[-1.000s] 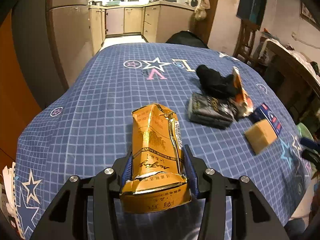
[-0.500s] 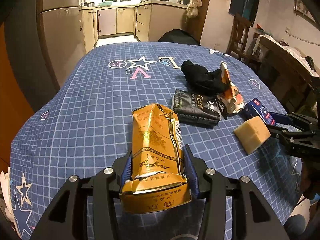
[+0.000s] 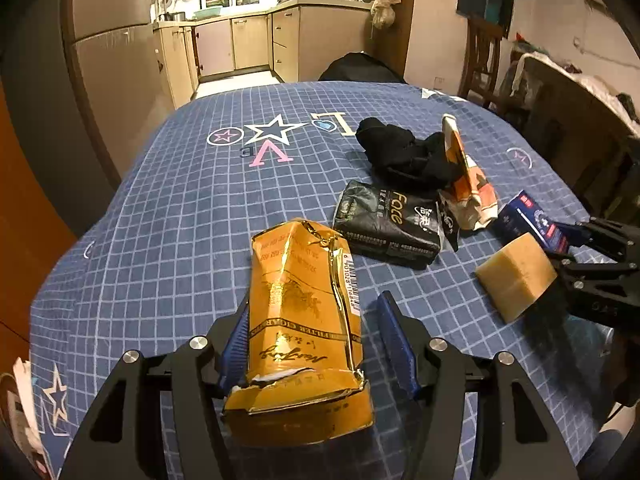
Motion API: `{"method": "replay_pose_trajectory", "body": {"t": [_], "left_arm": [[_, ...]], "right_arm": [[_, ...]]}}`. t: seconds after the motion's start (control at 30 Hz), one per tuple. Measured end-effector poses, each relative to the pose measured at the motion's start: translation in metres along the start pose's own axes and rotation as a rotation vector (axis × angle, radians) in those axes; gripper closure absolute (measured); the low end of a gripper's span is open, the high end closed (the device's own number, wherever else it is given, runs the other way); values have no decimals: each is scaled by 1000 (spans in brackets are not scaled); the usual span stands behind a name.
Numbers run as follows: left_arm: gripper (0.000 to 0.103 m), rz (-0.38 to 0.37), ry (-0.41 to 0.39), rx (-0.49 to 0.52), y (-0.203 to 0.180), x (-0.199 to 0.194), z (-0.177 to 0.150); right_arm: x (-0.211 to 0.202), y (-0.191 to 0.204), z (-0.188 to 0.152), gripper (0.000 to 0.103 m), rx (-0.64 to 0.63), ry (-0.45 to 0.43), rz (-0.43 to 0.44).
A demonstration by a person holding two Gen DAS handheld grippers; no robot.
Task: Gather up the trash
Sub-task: 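Grasp the gold snack bag with the left tool while the right tool grasps the blue medicine box, then carry gold bag and blue box over the bin and open both tools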
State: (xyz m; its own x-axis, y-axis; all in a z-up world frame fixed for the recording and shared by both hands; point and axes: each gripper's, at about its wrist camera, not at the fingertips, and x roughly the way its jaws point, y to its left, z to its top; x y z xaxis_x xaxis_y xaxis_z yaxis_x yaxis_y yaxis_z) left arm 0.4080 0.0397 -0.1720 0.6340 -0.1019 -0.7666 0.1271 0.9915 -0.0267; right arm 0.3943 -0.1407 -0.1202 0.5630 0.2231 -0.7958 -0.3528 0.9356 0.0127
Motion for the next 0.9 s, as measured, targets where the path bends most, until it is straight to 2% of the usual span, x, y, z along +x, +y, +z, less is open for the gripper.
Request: {"method": "replay_pose_trajectory", "body": {"t": [0.1, 0.17, 0.47, 0.7, 0.9], "left_arm": [[47, -4, -2, -8, 3, 0, -1], [54, -1, -6, -16, 5, -1, -2], [58, -17, -28, -58, 11, -14, -14], [58, 22, -121, -68, 6, -53, -21], [58, 11, -217, -57, -17, -99, -17]], "right_arm": [[-3, 1, -3, 54, 6, -8, -3], [-6, 0, -6, 54, 15, -16, -4], [-42, -1, -15, 54, 47, -101, -11], [-92, 3, -31, 54, 52, -194, -26], [-138, 3, -54, 54, 70, -283, -52]]}}
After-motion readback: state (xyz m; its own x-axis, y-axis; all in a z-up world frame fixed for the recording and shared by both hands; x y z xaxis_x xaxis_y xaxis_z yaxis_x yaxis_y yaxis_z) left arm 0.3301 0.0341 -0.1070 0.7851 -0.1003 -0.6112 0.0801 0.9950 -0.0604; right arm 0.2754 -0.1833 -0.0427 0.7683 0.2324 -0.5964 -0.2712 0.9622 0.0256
